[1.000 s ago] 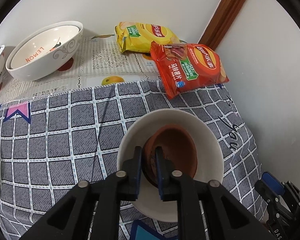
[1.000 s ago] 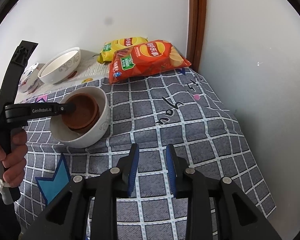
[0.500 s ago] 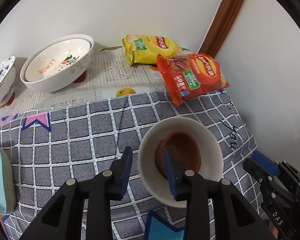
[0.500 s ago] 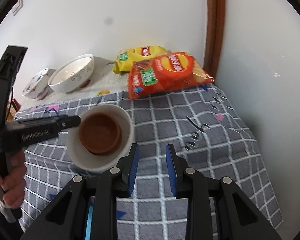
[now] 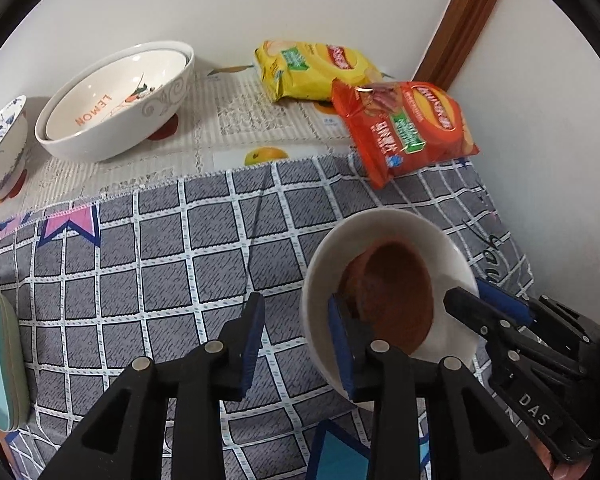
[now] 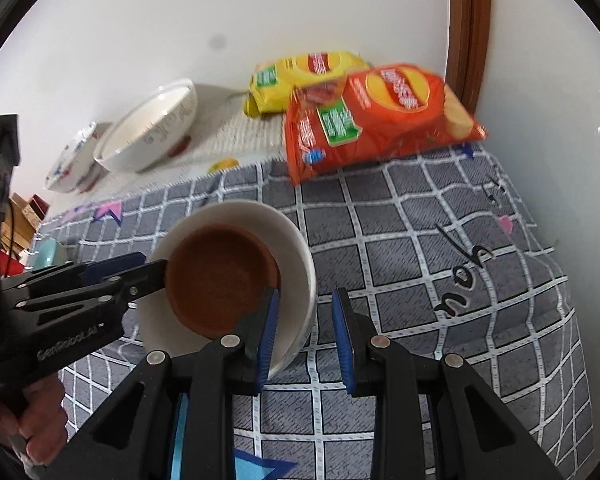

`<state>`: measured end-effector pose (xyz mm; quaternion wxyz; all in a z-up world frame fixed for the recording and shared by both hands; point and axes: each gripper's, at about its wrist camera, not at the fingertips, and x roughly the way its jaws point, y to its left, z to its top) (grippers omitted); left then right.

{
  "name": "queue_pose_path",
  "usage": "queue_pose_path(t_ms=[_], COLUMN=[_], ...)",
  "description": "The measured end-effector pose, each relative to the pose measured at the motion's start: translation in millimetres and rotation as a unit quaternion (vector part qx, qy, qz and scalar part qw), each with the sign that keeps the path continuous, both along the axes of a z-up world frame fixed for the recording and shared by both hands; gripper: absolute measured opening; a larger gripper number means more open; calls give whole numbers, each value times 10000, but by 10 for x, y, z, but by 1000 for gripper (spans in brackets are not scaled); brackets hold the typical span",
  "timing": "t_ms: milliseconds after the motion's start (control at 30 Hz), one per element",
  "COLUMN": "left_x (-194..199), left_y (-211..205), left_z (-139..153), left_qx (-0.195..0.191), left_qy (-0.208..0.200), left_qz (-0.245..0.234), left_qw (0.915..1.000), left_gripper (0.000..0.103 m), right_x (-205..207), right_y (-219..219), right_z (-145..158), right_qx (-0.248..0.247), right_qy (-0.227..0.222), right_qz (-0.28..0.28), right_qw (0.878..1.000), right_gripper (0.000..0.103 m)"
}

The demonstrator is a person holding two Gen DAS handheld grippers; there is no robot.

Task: Organize plates and bowls
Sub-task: 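Grasp the white bowl rim with both grippers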

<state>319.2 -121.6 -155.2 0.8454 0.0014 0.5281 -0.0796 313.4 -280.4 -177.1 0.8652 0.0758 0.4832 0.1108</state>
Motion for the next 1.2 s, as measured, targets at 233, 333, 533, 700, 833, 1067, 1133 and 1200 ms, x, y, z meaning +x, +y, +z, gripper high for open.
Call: queue_pose_path(t_ms=[233, 333, 533, 700, 833, 1067, 1133, 1200], left_x=[56, 77, 91, 106, 101, 107, 112, 120], left_y=[-8, -7, 3, 25, 11, 20, 20, 24], left_z=[-128, -166, -209, -239, -261, -268, -268, -268], left_qx=[93, 94, 133, 145, 255, 261, 272, 260], left_qy=[131, 161, 163, 184, 159, 155, 171, 193], left_qz=[2, -9, -21, 5, -16, -19, -28, -21], left_qw=[9999, 9998, 9998, 9997, 9995, 9995, 9995, 9995], left_gripper=[31, 33, 38, 41, 42, 43, 43, 43], right_x=[118, 152, 208, 242, 251, 283, 285, 286], right_y=[27, 27, 42, 49, 60, 79, 85, 96], right_z=[-154, -184, -211, -238, -258, -272, -270, -269], right_qx=[-165, -208, -352, -348, -360, -337, -364, -367], right_qy=[210, 250, 256, 319, 398, 427, 414, 419], right_qz=[-97, -115, -171, -220, -192, -111, -88, -74], right_qw=[9996, 9994, 9989, 9986, 9984, 9985, 9984, 9984], right_gripper=[27, 27, 27, 27, 27, 27, 27, 27])
